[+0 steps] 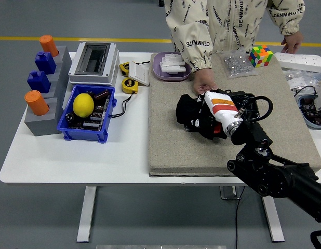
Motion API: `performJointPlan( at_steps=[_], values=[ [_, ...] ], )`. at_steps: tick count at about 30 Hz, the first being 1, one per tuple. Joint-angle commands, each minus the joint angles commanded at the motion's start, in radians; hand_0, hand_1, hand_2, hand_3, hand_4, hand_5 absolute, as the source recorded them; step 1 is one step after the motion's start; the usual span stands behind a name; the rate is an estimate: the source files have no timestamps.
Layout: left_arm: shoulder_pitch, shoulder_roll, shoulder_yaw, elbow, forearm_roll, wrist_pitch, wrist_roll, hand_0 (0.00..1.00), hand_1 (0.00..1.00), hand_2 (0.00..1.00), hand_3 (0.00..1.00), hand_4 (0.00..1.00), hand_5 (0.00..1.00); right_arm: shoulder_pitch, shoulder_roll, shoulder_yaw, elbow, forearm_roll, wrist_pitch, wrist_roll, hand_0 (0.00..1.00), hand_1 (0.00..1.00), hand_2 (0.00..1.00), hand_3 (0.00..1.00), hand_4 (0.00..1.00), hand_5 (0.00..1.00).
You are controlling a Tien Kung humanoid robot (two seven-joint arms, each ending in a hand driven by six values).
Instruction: Pick the rag up,wipe the panel,place it on the desk
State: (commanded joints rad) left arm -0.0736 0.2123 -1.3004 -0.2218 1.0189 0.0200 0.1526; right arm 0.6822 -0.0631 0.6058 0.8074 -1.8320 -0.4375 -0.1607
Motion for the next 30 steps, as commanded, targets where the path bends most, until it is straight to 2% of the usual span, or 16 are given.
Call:
performJointPlan(
  at_steps=[18, 30],
  values=[
    [-0.001, -0.002, -0.01, -0.001, 0.004, 0.0, 0.0, 0.605, 0.636, 0.639, 0.559, 0.632, 0.447, -0.05, -0.111, 0.162, -0.003, -0.03, 0.001, -0.001, 0.241, 0.292, 0.36, 0.364, 0.911, 0.05],
    [-0.002, -0.004, -0.014, -0.002, 0.005, 0.0, 0.0, 0.605, 0.636, 0.637, 0.56, 0.632, 0.446, -0.079, -0.151, 0.227, -0.003, -0.043, 0.002, -0.002, 0.241, 0.291, 0.36, 0.363, 0.91, 0.05]
  ],
)
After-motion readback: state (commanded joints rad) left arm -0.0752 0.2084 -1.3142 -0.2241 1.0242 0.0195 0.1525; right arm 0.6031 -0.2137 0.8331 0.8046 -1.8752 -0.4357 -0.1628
